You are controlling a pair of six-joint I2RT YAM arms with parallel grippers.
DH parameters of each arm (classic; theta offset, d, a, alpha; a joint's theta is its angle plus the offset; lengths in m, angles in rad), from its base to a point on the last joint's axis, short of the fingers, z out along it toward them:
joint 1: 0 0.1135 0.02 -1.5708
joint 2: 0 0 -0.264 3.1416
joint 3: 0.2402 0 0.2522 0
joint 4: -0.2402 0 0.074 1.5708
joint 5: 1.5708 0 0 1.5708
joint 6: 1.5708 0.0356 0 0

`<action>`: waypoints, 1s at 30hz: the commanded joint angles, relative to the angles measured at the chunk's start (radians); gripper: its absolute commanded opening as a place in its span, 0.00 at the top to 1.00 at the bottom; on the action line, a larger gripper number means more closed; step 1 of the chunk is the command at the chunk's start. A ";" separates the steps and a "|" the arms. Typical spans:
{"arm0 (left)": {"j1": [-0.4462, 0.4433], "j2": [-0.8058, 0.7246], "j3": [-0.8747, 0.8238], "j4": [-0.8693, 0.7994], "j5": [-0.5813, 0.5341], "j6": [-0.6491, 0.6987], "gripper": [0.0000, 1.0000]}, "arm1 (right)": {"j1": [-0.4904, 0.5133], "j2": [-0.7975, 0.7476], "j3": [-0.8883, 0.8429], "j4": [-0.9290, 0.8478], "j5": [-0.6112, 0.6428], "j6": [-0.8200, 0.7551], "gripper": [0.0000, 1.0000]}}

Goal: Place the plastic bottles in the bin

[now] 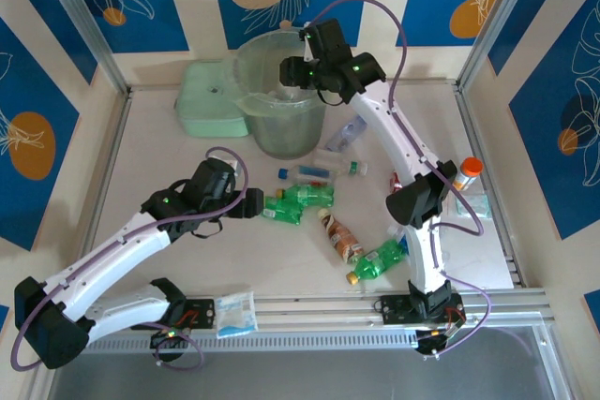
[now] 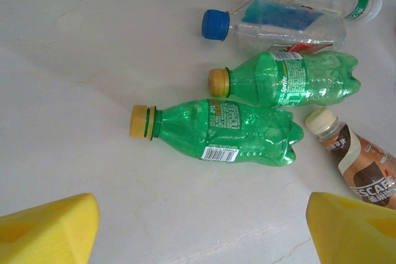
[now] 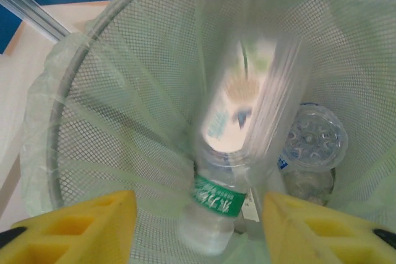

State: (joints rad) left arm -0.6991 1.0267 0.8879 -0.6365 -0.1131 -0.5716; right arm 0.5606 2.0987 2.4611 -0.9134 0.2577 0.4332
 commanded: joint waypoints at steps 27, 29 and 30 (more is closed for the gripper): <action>-0.115 0.170 -0.067 0.089 -0.018 -0.110 0.01 | 0.038 -0.889 -1.056 0.054 0.110 0.113 0.26; -0.115 0.204 -0.068 0.100 -0.014 -0.149 0.01 | 0.039 -0.936 -1.154 0.030 0.106 0.147 0.26; -0.115 0.225 -0.062 0.097 -0.024 -0.173 0.01 | 0.039 -0.958 -1.200 0.020 0.101 0.164 0.26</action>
State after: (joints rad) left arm -0.8066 1.2186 0.8291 -0.5762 -0.1349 -0.6697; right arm 0.5930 1.1675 1.3537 -0.8276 0.3481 0.5282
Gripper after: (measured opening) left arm 0.994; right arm 0.739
